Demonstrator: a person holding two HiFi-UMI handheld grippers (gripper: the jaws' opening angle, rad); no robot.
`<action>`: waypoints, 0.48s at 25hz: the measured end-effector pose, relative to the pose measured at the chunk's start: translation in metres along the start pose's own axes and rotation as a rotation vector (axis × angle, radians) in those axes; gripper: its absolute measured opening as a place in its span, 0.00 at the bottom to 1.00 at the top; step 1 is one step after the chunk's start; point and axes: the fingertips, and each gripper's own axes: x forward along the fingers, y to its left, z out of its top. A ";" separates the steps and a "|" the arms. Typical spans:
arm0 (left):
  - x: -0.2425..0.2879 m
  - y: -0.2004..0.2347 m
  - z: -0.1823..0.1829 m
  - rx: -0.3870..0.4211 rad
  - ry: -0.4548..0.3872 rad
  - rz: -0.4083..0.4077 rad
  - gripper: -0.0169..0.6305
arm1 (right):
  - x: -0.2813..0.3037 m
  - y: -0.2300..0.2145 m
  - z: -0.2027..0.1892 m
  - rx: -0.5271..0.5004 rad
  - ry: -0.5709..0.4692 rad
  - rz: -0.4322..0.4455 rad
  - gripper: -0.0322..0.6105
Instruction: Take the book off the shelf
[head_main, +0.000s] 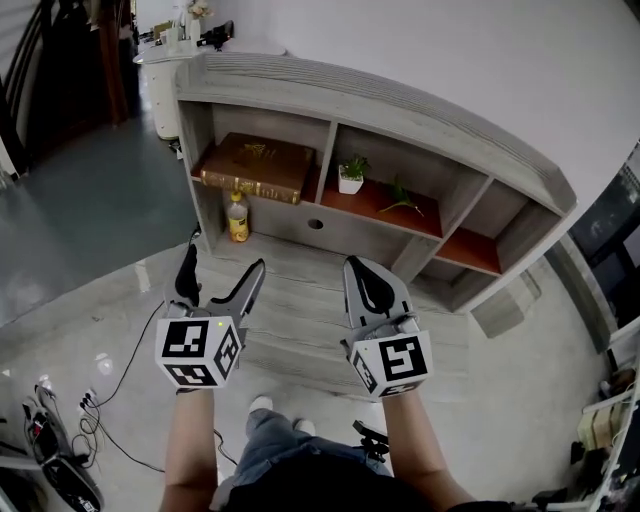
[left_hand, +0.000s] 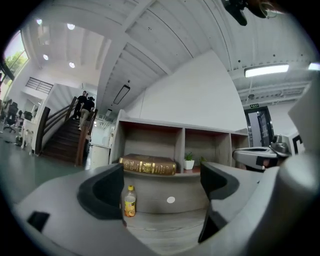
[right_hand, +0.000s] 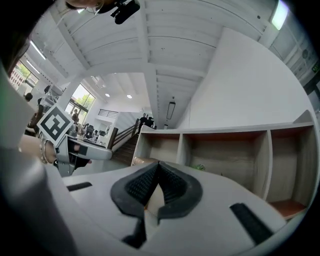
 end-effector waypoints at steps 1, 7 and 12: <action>0.010 0.006 0.000 -0.008 0.004 -0.013 0.78 | 0.009 -0.002 -0.001 0.001 0.005 -0.016 0.06; 0.065 0.033 -0.007 -0.076 0.047 -0.100 0.78 | 0.061 -0.008 -0.009 0.017 0.033 -0.087 0.06; 0.102 0.046 -0.016 -0.152 0.072 -0.148 0.78 | 0.085 -0.013 -0.019 0.016 0.059 -0.124 0.06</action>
